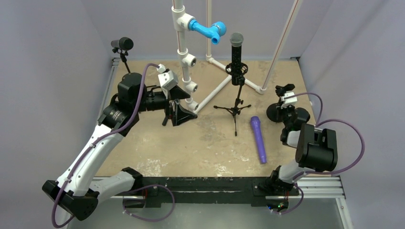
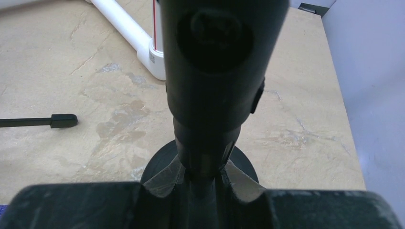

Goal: Remove the microphone from the stand

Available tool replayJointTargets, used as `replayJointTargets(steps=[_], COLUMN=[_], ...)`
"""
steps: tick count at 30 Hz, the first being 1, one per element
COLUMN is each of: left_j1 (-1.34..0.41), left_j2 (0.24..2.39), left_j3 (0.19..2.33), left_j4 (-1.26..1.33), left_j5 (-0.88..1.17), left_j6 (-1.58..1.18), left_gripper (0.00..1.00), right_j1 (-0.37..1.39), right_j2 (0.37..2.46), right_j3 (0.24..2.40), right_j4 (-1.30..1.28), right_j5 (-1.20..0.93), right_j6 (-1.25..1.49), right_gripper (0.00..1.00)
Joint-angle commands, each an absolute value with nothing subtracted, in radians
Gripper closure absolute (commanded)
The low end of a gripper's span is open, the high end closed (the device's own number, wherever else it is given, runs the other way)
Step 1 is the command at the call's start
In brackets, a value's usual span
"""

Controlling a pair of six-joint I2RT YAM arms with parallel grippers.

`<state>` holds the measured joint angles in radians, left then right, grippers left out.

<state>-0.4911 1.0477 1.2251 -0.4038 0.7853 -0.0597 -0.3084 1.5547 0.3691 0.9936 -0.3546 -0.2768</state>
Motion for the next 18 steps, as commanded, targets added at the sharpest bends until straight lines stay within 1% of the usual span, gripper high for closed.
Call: replayJointTargets(steps=[1,3,16,17,18], left_j1=[-0.485,-0.485,-0.483,-0.483,-0.483], left_j2=[1.041,1.048,1.095,1.099,1.1], left_j3=[1.219,1.222,1.245,1.245,1.247], left_j4=[-0.361,-0.362,-0.364,-0.363,-0.362], left_j5=[0.805,0.806,0.807,0.808,0.811], left_j6=[-0.064,-0.065,-0.064,-0.064,-0.066], left_gripper=[0.0,0.0,0.0,0.0,0.0], right_j1=[-0.318,-0.318,-0.318,-0.317,-0.317], right_j2=[1.576,1.59,1.671,1.673,1.675], right_j3=[0.403,0.419,0.541,0.548,0.553], right_j4=[0.999,1.004,0.952,0.943,0.934], right_j5=[-0.336,-0.346,-0.387,-0.387,-0.387], right_j6=[-0.305,-0.29,-0.231,-0.232,-0.232], right_gripper=[0.97,1.0,1.0,0.99,0.95])
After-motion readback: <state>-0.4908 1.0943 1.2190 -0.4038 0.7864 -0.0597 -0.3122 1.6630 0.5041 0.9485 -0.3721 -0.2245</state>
